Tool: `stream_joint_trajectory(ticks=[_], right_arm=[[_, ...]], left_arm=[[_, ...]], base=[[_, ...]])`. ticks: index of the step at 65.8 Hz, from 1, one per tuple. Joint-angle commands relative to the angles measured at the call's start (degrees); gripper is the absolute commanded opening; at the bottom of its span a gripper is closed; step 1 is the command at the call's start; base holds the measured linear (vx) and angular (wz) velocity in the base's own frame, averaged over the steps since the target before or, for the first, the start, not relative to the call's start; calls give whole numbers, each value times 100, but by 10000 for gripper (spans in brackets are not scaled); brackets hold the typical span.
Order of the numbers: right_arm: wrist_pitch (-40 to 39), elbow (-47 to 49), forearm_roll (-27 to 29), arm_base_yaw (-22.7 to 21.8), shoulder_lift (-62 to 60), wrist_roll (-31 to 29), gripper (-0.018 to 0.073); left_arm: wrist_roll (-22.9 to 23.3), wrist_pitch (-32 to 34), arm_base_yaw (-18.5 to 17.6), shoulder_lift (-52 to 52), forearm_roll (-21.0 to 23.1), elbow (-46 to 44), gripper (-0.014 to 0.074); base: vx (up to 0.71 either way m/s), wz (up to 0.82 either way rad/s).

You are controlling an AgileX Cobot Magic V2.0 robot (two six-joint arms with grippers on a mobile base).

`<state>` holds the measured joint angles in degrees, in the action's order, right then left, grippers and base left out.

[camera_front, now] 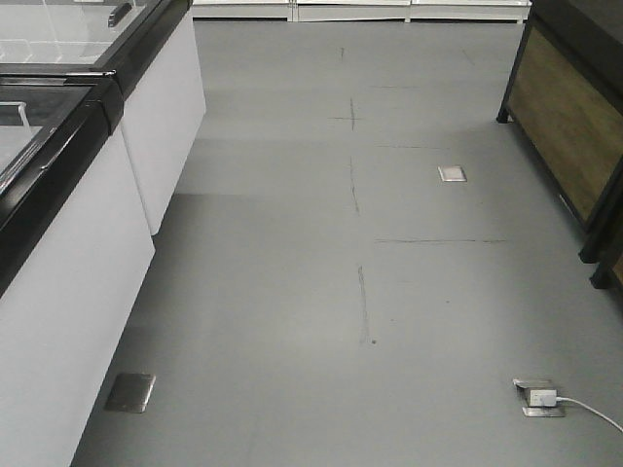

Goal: Left arm holds basket, right arm returns cookies
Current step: 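Grasp the light-blue basket handle with the left gripper and lift, then swing the held basket in toward the robot body with the left arm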

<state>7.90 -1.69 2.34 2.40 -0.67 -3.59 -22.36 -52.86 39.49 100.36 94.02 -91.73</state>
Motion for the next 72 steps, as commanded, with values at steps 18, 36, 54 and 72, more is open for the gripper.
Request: stream_joint_trajectory(ticks=[18, 36, 54, 72], right_arm=[[-431, 10, 2, 5, -54, 19, -8], [-431, 10, 2, 5, -54, 19, -8], [-431, 10, 2, 5, -54, 19, -8], [-431, 10, 2, 5, -54, 19, -8]], left_arm=[[88, -614, -2207, -345, 501, -445, -8], [-742, -978, -3880, -493, -85, -354, -7], [-1470, -99, -5403, -948, 1, 1404, -7], [-2705, -302, -6240, -1009, 566, 3683, -7]], base=[[0, 0], [0, 0], [0, 0], [0, 0]])
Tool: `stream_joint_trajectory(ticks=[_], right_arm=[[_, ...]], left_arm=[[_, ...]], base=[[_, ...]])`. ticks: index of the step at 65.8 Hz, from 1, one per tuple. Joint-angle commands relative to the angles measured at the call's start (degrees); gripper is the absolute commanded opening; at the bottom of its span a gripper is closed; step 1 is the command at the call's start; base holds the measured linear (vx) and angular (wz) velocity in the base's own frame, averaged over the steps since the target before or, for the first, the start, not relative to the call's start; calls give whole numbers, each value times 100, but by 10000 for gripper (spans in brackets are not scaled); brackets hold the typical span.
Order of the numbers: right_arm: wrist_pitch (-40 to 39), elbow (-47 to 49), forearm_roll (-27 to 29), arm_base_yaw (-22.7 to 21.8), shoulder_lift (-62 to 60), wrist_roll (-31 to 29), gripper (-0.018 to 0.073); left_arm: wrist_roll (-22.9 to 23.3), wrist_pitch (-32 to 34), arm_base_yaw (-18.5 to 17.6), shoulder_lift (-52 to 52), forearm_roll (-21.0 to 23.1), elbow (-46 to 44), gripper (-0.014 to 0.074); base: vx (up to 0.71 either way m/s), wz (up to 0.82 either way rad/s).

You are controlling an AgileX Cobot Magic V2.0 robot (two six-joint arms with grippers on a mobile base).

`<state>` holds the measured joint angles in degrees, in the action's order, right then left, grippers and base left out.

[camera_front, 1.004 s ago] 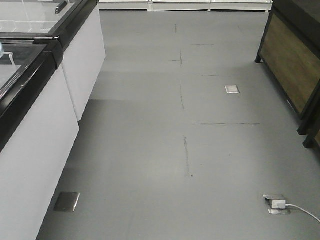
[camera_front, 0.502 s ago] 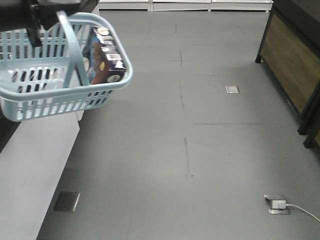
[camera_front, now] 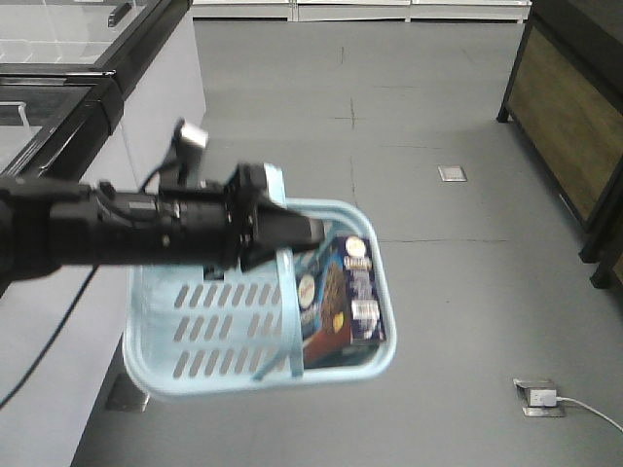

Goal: Left arm holds basket, right arm returns cookies
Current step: 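Swing the held basket in toward the robot body with the left arm, then drive forward toward the drink shelves holding the basket in the left gripper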

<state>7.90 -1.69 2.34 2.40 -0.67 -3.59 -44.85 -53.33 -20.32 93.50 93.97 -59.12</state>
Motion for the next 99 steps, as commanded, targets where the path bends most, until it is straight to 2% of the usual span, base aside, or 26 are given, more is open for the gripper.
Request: stream_joint_trajectory(ticks=[1, 11, 18, 30, 42, 56, 66, 99], right_arm=[[-431, 10, 2, 5, -54, 19, -8], [-431, 10, 2, 5, -54, 19, -8], [-431, 10, 2, 5, -54, 19, -8], [-431, 10, 2, 5, -54, 19, -8], [-431, 10, 2, 5, -54, 19, -8], [-431, 10, 2, 5, -54, 19, -8], [-431, 10, 2, 5, -54, 19, -8], [-431, 10, 2, 5, -54, 19, -8]], left_arm=[[-504, -241, -297, -323, 571, 512, -7], [-821, -20, -701, -323, 571, 1264, -7], [-1003, 267, -1022, -323, 571, 1475, -7], [-1023, 789, -1655, -311, 571, 1510, -7], [-932, 1757, -2201, -304, 571, 1510, -7], [-932, 2016, -2681, -304, 571, 1510, -7], [-932, 2144, -2833, -304, 571, 1510, -7], [-721, 2201, -2833, -304, 558, 1510, -7]], base=[[0, 0], [0, 0], [0, 0], [0, 0], [0, 0], [0, 0], [0, 0], [0, 0]])
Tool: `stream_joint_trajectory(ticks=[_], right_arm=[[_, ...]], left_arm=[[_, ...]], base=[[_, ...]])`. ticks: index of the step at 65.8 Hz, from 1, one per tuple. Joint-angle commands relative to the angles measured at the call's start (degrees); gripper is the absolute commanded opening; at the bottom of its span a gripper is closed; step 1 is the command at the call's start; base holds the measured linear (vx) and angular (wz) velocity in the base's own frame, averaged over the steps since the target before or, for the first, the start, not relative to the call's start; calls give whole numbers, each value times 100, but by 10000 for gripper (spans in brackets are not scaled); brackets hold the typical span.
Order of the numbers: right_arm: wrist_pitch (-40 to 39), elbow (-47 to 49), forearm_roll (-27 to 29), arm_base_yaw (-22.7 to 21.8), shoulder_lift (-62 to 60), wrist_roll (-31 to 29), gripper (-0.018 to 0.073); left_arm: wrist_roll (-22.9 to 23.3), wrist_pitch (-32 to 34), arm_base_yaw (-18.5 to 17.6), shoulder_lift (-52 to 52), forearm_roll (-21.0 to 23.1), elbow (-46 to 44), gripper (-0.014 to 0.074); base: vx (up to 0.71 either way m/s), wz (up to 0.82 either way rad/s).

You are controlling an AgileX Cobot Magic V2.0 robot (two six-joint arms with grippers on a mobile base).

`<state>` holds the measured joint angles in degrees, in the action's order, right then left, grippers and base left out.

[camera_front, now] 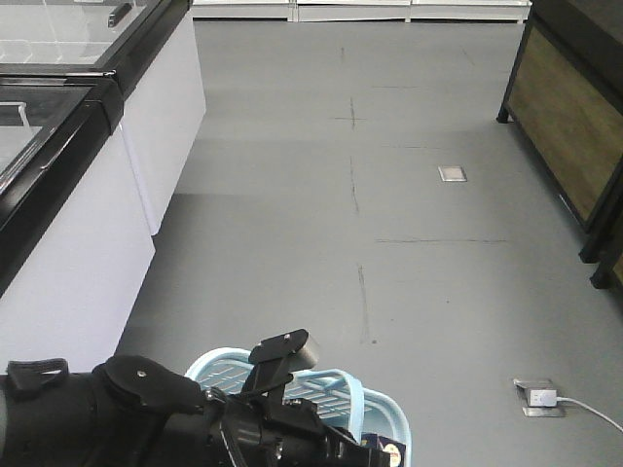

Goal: Left arm holds basket, right arm returns cookies
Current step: 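Drive forward toward the drink shelves holding the basket in the left gripper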

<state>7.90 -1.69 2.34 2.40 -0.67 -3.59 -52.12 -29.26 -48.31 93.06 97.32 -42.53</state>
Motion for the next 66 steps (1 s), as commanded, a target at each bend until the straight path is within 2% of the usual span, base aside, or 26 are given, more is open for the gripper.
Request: stream_joint_trajectory(ticks=[1, 18, 66], right_arm=[[-431, 10, 2, 5, -54, 19, -8], [-431, 10, 2, 5, -54, 19, -8], [-431, 10, 2, 5, -54, 19, -8]], left_arm=[[6, -198, -33, -261, 216, -150, -7], [-21, -211, -33, -261, -258, -150, -7], [-21, -211, -33, -261, -250, -150, -7]], base=[[0, 0], [0, 0], [0, 0]])
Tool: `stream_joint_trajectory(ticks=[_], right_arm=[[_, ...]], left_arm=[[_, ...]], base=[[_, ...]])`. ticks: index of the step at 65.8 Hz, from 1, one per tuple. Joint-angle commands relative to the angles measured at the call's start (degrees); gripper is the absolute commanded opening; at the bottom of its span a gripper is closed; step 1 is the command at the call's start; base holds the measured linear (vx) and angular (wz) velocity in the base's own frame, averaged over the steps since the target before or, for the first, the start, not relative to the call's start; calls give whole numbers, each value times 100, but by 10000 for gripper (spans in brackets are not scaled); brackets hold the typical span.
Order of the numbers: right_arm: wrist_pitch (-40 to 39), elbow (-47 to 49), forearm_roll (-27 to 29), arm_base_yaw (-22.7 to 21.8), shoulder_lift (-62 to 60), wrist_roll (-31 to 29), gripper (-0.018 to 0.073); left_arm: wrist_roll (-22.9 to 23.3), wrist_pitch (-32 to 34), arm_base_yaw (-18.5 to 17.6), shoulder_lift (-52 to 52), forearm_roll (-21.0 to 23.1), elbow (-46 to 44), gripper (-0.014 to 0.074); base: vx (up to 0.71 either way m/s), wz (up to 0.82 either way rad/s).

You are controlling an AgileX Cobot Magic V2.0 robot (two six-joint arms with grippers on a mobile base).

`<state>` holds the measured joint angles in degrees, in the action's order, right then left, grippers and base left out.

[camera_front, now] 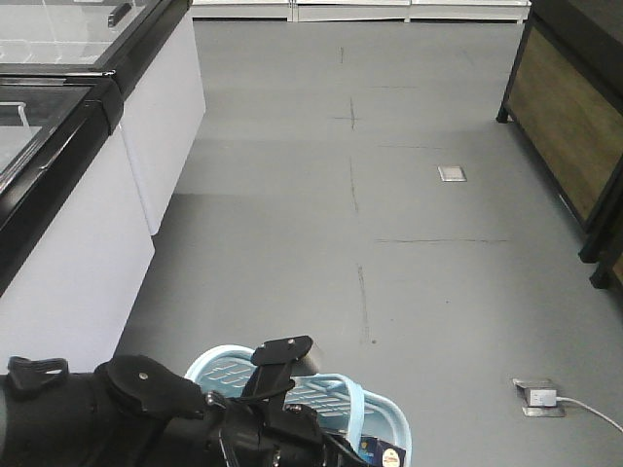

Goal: Left arm holds basket, right arm returns cookies
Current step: 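Drive forward toward the drink shelves holding the basket in the left gripper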

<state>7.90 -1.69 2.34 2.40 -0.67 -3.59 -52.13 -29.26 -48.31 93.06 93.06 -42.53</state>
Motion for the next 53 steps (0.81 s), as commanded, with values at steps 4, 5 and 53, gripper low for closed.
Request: stream_joint_trajectory(ticks=[4, 5, 53], right_arm=[[-431, 10, 2, 5, -54, 19, -8], [-431, 10, 2, 5, -54, 19, -8], [-431, 10, 2, 5, -54, 19, -8]], left_arm=[[-21, -205, -33, -261, 175, -150, -7], [-21, -205, -33, -261, 175, -150, -7], [-21, -211, -33, -261, 175, -150, -7]], base=[[0, 0], [0, 0], [10, -8]])
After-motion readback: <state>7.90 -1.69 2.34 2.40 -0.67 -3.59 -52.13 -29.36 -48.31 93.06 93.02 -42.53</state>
